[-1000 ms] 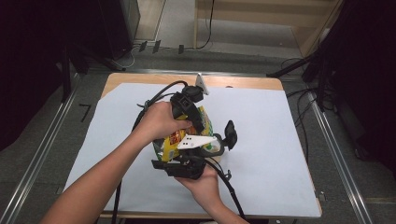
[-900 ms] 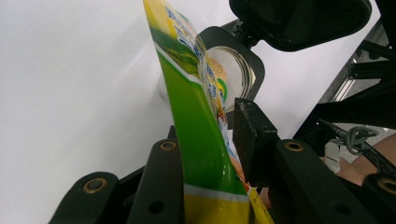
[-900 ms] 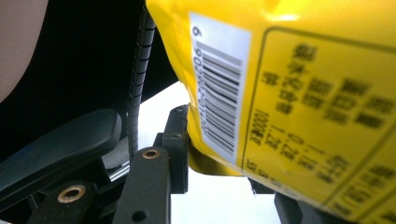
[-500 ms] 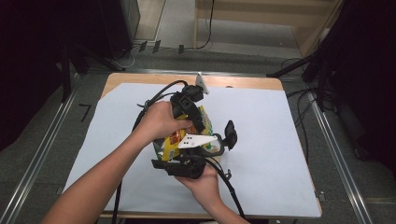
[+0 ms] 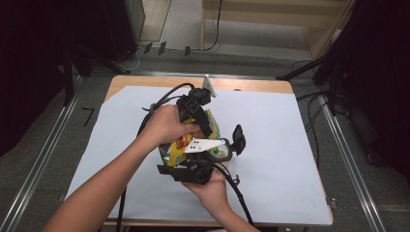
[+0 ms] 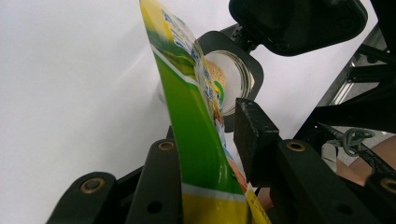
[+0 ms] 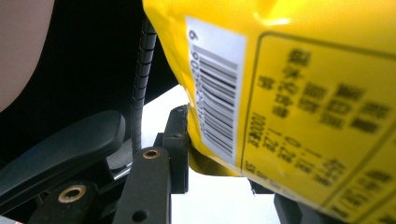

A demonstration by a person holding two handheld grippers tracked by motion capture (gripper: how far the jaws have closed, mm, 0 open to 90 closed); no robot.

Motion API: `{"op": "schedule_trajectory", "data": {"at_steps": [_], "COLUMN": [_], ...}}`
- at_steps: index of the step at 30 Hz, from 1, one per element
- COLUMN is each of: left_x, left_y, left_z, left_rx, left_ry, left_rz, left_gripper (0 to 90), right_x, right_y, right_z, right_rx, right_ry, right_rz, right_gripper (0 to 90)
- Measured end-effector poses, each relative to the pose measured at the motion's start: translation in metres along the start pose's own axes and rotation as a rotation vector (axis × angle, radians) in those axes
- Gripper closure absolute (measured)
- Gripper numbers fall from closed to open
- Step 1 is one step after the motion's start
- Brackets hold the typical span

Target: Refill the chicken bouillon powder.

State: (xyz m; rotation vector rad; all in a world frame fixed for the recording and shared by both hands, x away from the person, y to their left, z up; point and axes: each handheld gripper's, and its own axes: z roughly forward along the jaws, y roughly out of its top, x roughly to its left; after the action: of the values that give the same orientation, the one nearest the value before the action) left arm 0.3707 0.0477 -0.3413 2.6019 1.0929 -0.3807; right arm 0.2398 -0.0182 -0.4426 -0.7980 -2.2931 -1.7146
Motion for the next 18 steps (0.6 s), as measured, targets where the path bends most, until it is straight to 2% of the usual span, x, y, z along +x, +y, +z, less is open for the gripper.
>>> {"op": "schedule_trajectory", "data": {"at_steps": [18], "left_x": [0.0000], "left_y": [-0.0001], "left_z": [0.0002], "left_rx": [-0.002], "left_ry": [-0.002], "left_rz": [0.001], "left_gripper": [73.0], "right_x": [0.0000], "right_y": [0.0000], "right_z": [-0.0001], "right_rx": [0.002], "right_ry": [-0.003], "right_rz": [-0.001], "right_gripper": [67.3]}}
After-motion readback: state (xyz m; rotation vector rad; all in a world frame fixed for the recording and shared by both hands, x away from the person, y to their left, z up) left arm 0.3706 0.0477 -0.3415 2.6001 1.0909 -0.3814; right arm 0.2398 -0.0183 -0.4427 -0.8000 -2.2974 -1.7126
